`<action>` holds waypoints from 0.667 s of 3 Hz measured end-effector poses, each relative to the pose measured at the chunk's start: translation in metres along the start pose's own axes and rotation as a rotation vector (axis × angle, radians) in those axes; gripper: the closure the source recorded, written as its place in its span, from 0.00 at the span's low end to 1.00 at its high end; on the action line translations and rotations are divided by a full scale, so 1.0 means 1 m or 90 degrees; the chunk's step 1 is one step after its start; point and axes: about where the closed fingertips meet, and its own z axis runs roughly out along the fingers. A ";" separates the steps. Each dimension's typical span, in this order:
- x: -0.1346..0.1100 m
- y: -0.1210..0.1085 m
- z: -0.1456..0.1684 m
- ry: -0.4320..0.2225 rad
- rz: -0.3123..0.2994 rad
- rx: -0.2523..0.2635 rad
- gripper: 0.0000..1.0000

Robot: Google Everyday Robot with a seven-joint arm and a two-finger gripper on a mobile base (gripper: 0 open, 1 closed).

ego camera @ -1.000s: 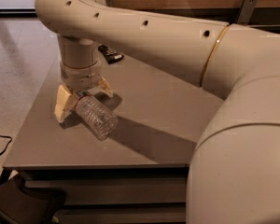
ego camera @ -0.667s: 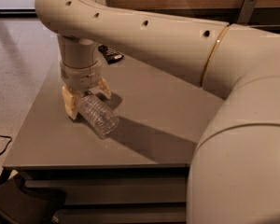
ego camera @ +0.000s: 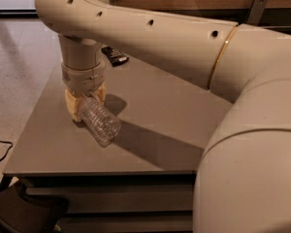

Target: Place water bottle upright

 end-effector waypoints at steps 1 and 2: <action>0.000 0.000 0.000 -0.001 -0.001 0.000 1.00; 0.000 0.001 0.000 -0.001 -0.001 0.000 1.00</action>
Offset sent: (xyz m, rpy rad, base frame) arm 0.0000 0.0007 -0.0003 0.0014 -0.0012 0.0007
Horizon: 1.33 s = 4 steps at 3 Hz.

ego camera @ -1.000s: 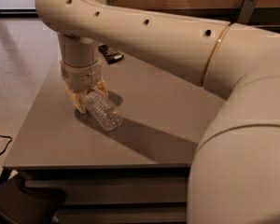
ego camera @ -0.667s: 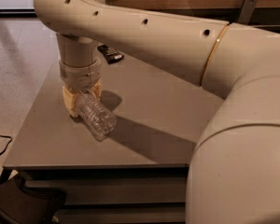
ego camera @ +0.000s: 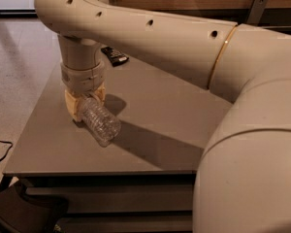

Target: Place water bottle upright

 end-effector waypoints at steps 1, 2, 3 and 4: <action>-0.004 -0.005 -0.013 -0.022 -0.011 0.023 1.00; 0.003 -0.026 -0.054 -0.120 -0.044 0.050 1.00; 0.003 -0.042 -0.087 -0.215 -0.073 0.054 1.00; 0.007 -0.052 -0.099 -0.305 -0.108 0.018 1.00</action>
Offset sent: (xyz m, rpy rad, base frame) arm 0.0316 -0.0506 0.0938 0.1504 -0.3418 0.0640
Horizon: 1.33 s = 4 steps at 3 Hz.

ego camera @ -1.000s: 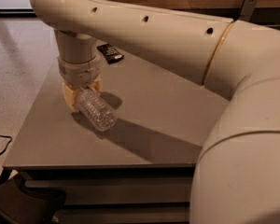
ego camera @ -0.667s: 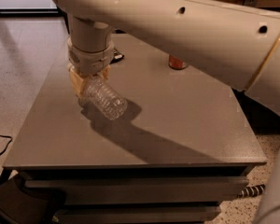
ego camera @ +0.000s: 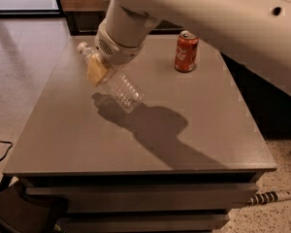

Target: Place water bottle upright

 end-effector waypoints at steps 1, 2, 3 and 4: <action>-0.007 0.003 -0.027 -0.160 -0.025 -0.045 1.00; -0.017 0.009 -0.044 -0.265 -0.050 -0.052 1.00; -0.027 0.021 -0.061 -0.353 -0.076 -0.059 1.00; -0.045 0.040 -0.074 -0.448 -0.125 -0.107 1.00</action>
Offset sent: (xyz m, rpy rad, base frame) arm -0.0179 -0.0006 0.0734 0.4462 -0.4689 0.2644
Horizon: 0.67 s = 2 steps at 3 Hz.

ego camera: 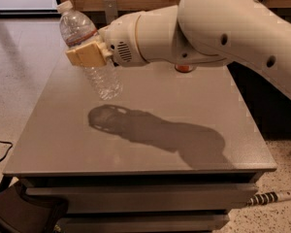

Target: Place water bottle upright

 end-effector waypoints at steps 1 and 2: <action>-0.006 0.003 0.017 -0.035 -0.011 -0.036 1.00; -0.007 0.004 0.017 -0.034 0.004 -0.037 1.00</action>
Offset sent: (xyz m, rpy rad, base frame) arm 0.0177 0.0086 -0.0090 0.0549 0.1156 -0.0240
